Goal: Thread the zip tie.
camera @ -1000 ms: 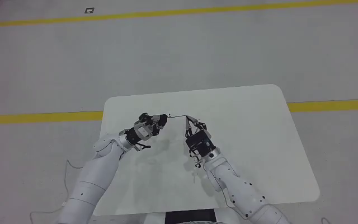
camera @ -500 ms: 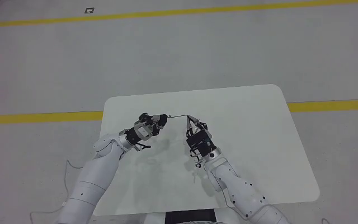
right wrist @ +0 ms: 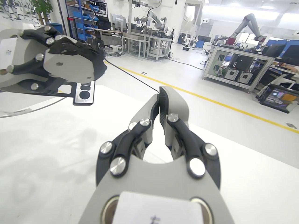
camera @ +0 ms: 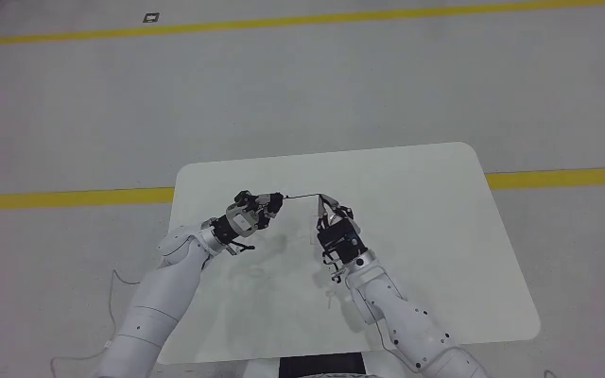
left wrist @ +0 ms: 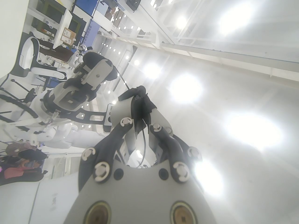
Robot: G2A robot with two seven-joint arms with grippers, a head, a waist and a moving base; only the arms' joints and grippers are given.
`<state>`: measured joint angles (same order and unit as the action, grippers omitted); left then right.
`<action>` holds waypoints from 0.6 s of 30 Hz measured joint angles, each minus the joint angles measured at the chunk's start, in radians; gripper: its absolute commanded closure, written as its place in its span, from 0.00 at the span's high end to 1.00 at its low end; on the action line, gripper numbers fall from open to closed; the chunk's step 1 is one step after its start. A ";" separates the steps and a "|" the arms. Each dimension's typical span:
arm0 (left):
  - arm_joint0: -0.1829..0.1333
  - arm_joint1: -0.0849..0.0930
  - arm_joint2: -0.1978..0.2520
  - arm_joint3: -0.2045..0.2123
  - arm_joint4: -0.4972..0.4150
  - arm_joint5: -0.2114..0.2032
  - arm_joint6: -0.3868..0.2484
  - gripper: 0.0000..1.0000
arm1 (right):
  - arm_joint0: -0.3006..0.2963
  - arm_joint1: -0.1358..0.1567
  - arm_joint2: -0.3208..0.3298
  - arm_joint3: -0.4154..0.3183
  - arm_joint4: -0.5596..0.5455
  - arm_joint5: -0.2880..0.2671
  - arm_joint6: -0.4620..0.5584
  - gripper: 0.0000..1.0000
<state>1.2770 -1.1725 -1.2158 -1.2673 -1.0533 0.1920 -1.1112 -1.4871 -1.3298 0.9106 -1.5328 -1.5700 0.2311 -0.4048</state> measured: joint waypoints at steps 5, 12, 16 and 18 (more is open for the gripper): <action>0.000 0.000 0.000 0.000 0.000 0.000 0.000 0.00 | -0.006 0.000 0.005 -0.004 0.000 0.001 0.000 0.00; 0.000 0.000 0.000 0.000 0.000 0.000 0.000 0.00 | -0.012 0.000 0.009 -0.006 0.000 0.001 0.000 0.06; 0.000 0.000 0.000 0.000 0.000 0.000 0.000 0.00 | -0.021 -0.001 0.018 -0.009 0.005 0.007 -0.002 1.00; 0.000 0.000 0.000 0.000 0.000 0.000 0.000 0.00 | -0.026 -0.001 0.025 -0.010 0.008 0.009 -0.003 1.00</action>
<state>1.2770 -1.1725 -1.2158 -1.2673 -1.0533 0.1920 -1.1112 -1.5133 -1.3313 0.9355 -1.5433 -1.5618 0.2404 -0.4078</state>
